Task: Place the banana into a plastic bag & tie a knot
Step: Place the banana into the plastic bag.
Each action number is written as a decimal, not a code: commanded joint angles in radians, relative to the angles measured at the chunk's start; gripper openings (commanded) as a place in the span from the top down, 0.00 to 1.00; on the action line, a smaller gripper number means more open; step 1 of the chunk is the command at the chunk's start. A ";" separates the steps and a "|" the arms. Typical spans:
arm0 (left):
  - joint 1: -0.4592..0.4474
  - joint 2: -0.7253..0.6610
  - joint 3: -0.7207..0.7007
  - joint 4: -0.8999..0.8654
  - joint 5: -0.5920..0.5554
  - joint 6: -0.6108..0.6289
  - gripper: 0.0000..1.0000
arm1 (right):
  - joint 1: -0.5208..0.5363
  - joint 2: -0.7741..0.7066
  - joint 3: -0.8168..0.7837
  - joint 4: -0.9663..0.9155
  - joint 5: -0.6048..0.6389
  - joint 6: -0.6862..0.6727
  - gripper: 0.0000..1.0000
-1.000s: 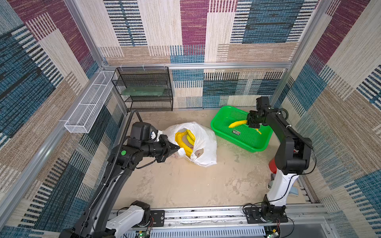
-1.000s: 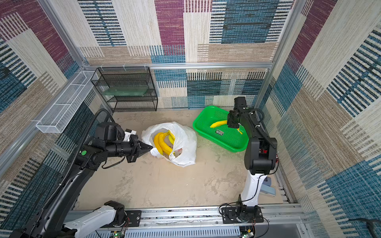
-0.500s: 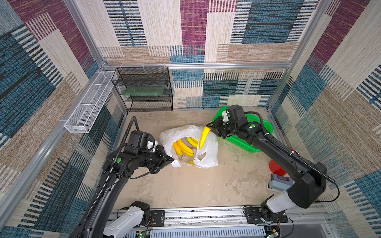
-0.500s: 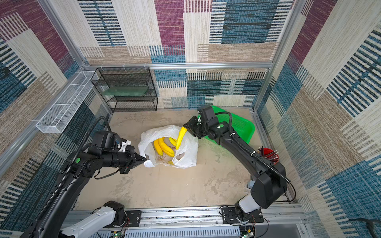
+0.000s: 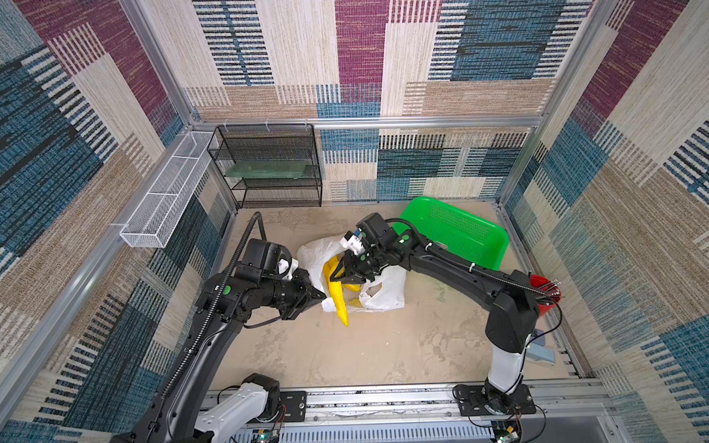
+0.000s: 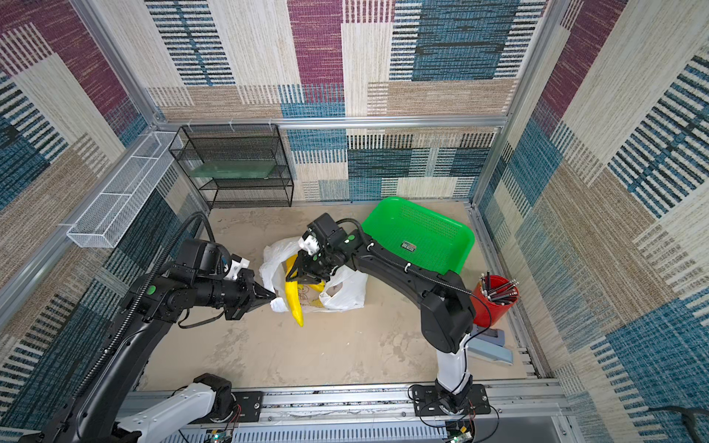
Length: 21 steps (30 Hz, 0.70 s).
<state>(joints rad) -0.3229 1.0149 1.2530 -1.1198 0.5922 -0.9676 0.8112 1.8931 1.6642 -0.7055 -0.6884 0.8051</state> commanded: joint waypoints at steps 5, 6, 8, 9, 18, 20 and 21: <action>-0.002 0.004 -0.001 0.001 0.051 0.058 1.00 | -0.070 0.067 0.028 0.004 -0.049 0.032 0.77; -0.002 0.002 -0.004 0.000 0.054 0.057 1.00 | -0.086 0.093 0.063 0.003 -0.036 0.044 0.77; -0.004 -0.005 -0.012 0.002 0.059 0.055 1.00 | -0.110 0.153 0.149 -0.012 0.017 0.073 0.77; -0.004 -0.006 -0.014 0.004 0.061 0.049 1.00 | -0.118 0.182 0.186 -0.012 0.035 0.094 0.77; -0.008 0.019 0.022 0.097 0.092 -0.036 1.00 | -0.148 0.380 0.462 0.004 0.342 0.356 0.77; -0.008 0.028 0.038 0.102 0.091 -0.040 1.00 | -0.146 0.368 0.461 0.010 0.401 0.405 0.76; -0.008 0.029 0.039 0.106 0.091 -0.044 1.00 | -0.145 0.362 0.457 0.006 0.422 0.421 0.74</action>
<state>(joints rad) -0.3302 1.0397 1.2793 -1.0477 0.6621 -0.9817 0.6636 2.2677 2.1155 -0.7216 -0.3923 1.1172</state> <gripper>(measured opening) 0.049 0.288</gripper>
